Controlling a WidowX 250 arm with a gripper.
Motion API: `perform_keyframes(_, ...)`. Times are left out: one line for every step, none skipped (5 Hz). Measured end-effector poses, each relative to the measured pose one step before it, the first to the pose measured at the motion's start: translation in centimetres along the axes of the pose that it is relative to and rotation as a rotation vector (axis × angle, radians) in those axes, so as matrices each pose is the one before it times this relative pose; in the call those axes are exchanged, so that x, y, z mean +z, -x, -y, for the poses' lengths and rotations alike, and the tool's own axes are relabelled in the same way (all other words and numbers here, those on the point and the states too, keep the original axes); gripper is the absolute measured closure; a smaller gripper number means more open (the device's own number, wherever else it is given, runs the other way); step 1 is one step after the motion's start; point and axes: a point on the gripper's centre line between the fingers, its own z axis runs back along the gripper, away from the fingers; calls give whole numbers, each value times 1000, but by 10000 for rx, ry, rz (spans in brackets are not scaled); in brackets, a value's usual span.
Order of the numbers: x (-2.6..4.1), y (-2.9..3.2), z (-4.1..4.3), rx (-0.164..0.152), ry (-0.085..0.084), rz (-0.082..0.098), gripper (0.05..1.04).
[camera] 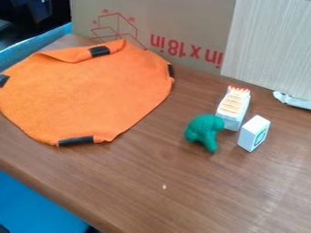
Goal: Fold the cloth from bottom left to top right
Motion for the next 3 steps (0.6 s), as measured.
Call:
perform_keyframes(-1163,49,256,9,278,-200,83)
perform_keyframes(-736,169,117,171,319,-139,83)
perform_keyframes(-1141,1505,-2122,1239,120,-240,83)
